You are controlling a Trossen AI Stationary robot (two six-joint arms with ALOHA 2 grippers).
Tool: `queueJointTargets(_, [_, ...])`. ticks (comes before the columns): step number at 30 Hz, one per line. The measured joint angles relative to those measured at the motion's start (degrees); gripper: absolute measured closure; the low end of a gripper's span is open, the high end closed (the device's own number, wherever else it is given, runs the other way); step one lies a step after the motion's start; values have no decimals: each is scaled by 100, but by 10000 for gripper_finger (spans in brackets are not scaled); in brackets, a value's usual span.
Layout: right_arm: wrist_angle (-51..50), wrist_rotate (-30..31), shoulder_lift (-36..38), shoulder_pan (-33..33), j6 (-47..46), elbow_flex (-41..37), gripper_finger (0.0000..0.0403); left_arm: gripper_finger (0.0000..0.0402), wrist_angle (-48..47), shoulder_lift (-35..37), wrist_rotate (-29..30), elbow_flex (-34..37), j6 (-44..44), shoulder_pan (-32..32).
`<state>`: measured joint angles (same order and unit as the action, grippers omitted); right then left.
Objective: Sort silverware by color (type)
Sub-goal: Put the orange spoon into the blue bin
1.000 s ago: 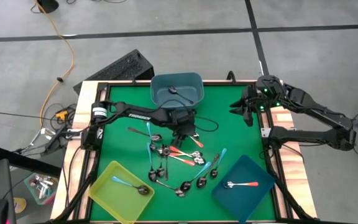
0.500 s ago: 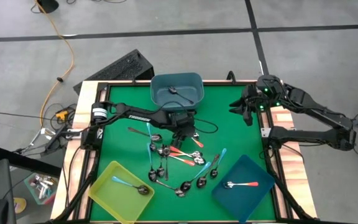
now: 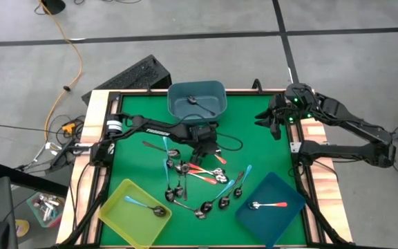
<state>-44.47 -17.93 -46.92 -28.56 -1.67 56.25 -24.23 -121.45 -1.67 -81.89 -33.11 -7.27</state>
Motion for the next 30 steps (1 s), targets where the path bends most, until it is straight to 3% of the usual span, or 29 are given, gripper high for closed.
queueJointTargets(6, [2, 0, 0, 2, 6, 0, 261, 394, -46, -17, -247, -2, -2, -27])
queueJointTargets(19, [131, 0, 0, 2, 17, 0, 261, 400, -146, 147, -428, 33, 877, -114])
queueJointTargets(30, [793, -20, 0, 2, -206, 0, 261, 401, -114, 957, -496, 37, 1650, -326])
